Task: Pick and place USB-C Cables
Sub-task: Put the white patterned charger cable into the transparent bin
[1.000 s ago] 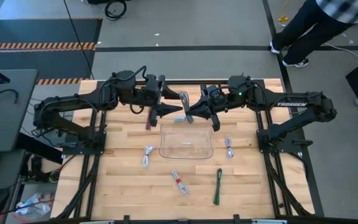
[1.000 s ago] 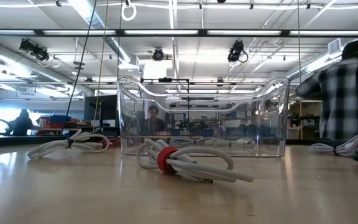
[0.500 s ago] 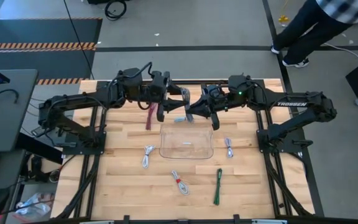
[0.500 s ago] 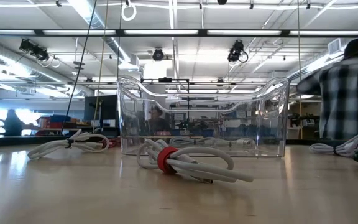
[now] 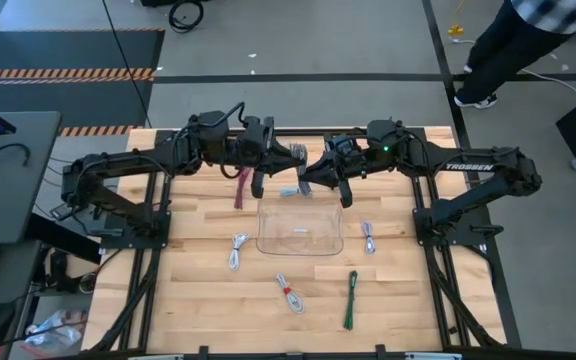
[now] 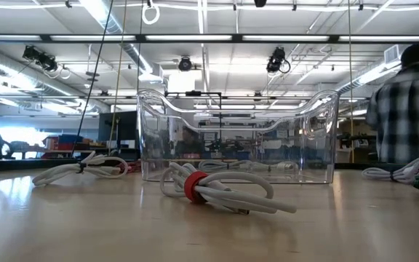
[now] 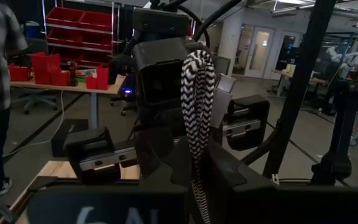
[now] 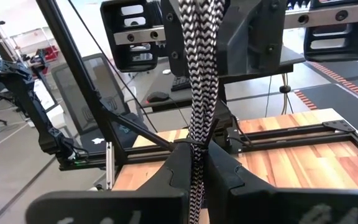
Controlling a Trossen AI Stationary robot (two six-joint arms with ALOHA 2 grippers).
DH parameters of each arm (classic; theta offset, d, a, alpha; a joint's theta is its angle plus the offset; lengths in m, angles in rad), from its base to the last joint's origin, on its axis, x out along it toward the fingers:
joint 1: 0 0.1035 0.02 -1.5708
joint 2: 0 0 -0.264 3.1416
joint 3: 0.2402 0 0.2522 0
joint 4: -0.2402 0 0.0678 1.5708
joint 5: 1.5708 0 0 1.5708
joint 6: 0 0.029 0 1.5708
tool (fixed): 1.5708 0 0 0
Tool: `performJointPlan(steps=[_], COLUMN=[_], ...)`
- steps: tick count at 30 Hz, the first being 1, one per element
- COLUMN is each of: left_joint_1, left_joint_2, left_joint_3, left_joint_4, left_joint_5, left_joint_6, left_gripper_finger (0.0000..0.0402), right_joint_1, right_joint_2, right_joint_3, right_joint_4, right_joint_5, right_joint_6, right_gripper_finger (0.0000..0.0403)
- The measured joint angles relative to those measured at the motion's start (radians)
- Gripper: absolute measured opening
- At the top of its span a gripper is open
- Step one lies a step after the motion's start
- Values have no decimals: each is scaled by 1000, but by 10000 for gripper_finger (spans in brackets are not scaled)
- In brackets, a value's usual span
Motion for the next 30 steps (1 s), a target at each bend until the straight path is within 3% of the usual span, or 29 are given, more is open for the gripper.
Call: performJointPlan(steps=[3,9,13,23,30], left_joint_1=[0,3,2,5,-4], left_joint_2=[0,0,0,0,0], left_joint_3=[0,0,1,-1,-1], left_joint_4=[1,-2,8,-70,-348], left_joint_5=[11,6,11,38,75], left_joint_6=[0,0,0,2,5], left_gripper_finger=[20,20,20,20,20], right_joint_1=[0,4,4,-33,-95], right_joint_2=[0,-4,-32,-221,-354], right_joint_3=[0,0,-2,2,2], right_joint_4=[4,7,35,-34,-164], right_joint_5=[-2,22,-38,-39,13], right_joint_6=[13,71,76,36,26], right_gripper_finger=[32,156,213,209,206])
